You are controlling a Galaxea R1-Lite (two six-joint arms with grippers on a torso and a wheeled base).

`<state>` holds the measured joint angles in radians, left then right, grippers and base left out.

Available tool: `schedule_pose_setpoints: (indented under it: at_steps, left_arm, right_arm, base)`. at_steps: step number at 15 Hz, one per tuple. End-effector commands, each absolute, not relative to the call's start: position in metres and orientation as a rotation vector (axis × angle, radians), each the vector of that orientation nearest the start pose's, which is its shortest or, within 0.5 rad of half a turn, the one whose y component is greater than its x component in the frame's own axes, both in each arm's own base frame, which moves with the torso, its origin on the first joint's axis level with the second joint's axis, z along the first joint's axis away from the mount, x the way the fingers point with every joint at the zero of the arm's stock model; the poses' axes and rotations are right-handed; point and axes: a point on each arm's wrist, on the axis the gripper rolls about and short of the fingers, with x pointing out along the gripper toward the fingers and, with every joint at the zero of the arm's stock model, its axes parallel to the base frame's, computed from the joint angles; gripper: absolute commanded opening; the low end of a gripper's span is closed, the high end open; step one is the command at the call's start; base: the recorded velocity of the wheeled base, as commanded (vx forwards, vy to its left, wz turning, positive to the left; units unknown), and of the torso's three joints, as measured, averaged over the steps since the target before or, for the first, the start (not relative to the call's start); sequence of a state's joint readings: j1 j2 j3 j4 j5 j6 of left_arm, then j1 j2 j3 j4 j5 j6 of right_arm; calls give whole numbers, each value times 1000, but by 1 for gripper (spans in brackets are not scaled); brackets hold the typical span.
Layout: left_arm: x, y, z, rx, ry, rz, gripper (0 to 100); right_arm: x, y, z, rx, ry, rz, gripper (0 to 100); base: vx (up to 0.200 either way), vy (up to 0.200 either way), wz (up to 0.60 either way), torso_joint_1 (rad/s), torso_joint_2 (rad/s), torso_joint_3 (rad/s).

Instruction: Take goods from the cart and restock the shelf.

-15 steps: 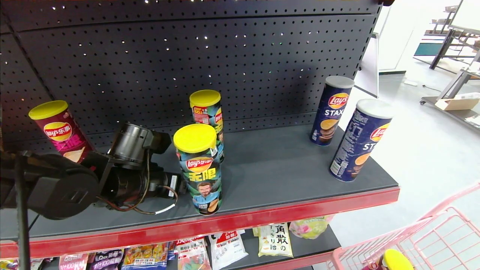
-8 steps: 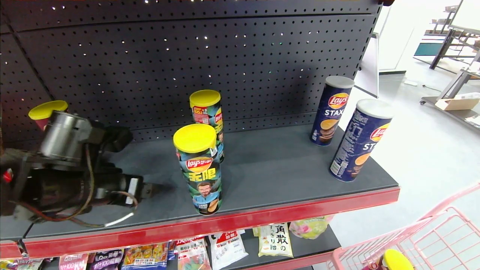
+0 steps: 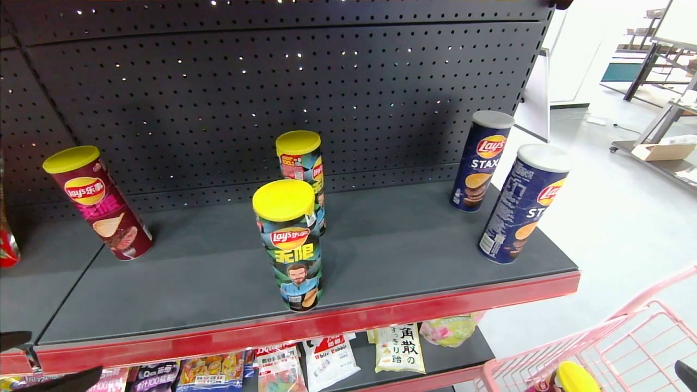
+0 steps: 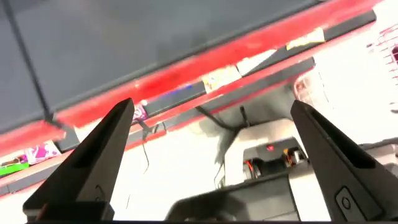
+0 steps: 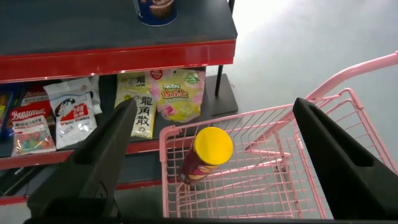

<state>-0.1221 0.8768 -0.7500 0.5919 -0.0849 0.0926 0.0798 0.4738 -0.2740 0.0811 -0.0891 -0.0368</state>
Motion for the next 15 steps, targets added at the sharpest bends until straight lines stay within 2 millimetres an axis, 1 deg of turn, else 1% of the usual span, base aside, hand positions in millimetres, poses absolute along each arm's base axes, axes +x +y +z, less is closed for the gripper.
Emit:
schedule_pose_setpoints:
  at_steps: [1,3,6,10,13,15]
  left_arm:
    - [46,-7,216,99,599,-214,100]
    - [50,-7,214,100,553,-208,100]
    - [51,-7,208,119,557,-171,100]
    - [51,-7,207,120,558,-173,100]
    - [52,-7,208,116,543,-173,100]
    - [46,-6,206,115,523,-177,100]
  right_arm:
    - [26,0,150,-72,327,-2,100]
    - [27,0,150,-88,334,-8,100]
    - [29,-1,150,-102,345,-35,100]
    - [28,-1,148,-126,349,-40,100]
    - [28,-1,147,-128,352,-39,100]
    - [28,-1,147,-133,355,-38,100]
  base:
    - [0,0,0,0,0,0]
    - [0,0,0,0,0,0]
    - [0,0,0,0,0,0]
    - [-200,0,0,5,5,1]
    - [0,0,0,0,0,0]
    - [0,0,0,0,0,0]
